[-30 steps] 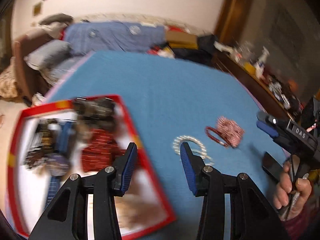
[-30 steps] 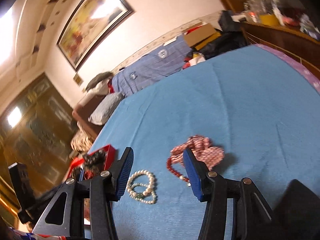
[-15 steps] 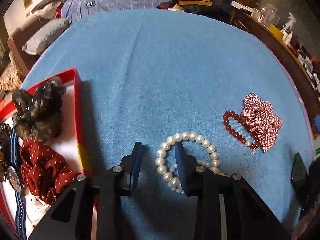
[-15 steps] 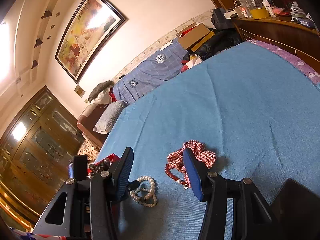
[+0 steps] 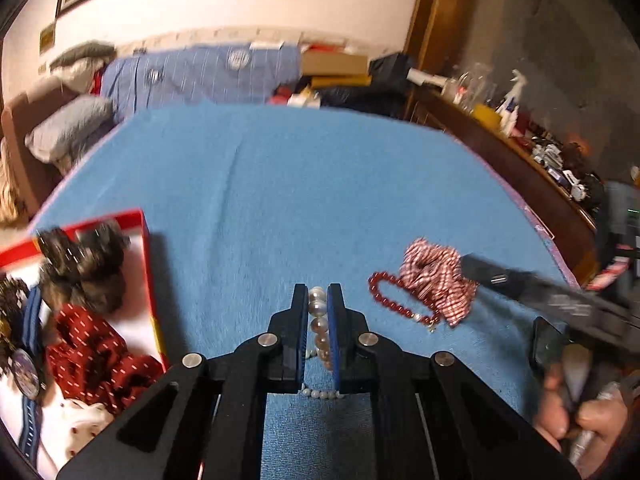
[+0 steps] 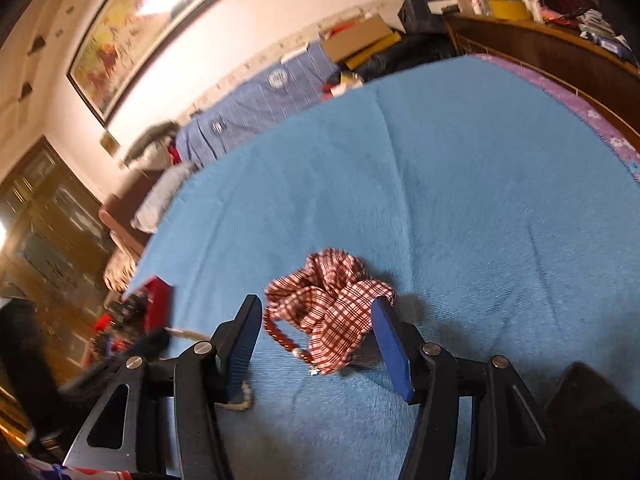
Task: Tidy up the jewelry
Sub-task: 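Grasp the gingham scrunchie with the right gripper while the left grasps the pearl bracelet, then lift the gingham scrunchie with the right gripper while the left carries the pearl bracelet toward the tray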
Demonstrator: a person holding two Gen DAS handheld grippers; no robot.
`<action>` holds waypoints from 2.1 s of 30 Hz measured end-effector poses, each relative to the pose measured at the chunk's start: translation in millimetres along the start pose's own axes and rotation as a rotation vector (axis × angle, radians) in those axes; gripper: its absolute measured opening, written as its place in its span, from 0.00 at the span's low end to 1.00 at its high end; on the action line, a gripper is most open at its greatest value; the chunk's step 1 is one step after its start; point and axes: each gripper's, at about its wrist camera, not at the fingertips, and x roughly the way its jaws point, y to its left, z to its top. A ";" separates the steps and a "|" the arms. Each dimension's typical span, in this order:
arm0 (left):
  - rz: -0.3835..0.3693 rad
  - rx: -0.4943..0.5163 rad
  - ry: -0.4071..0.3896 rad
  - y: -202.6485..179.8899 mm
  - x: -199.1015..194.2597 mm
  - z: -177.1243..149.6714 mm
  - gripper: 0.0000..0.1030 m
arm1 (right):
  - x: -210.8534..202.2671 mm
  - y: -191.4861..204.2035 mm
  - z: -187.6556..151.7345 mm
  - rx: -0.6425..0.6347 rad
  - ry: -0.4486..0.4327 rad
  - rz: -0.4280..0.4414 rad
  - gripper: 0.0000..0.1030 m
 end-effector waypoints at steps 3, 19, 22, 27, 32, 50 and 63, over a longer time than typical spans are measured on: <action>0.024 0.045 -0.047 -5.8 -8.5 -0.8 0.08 | 20.4 0.1 0.8 -0.013 0.041 -0.028 0.60; 0.138 0.107 -0.152 -16.8 -23.7 -14.5 0.08 | -35.0 27.1 -9.2 -0.127 -0.158 -0.019 0.14; 0.149 0.107 -0.161 -16.9 -25.2 -14.8 0.08 | -40.0 36.1 -11.8 -0.142 -0.170 0.012 0.14; 0.155 0.111 -0.171 -18.2 -27.0 -13.5 0.08 | -37.8 46.2 -18.0 -0.160 -0.157 0.040 0.14; 0.164 0.110 -0.183 -18.5 -29.4 -13.4 0.09 | -37.3 47.1 -17.8 -0.162 -0.156 0.051 0.14; 0.198 0.098 -0.239 -17.3 -43.7 -13.7 0.09 | -40.6 53.0 -20.8 -0.208 -0.173 0.081 0.14; 0.228 0.077 -0.303 -10.0 -61.3 -10.2 0.09 | -43.3 56.3 -26.1 -0.230 -0.185 0.090 0.14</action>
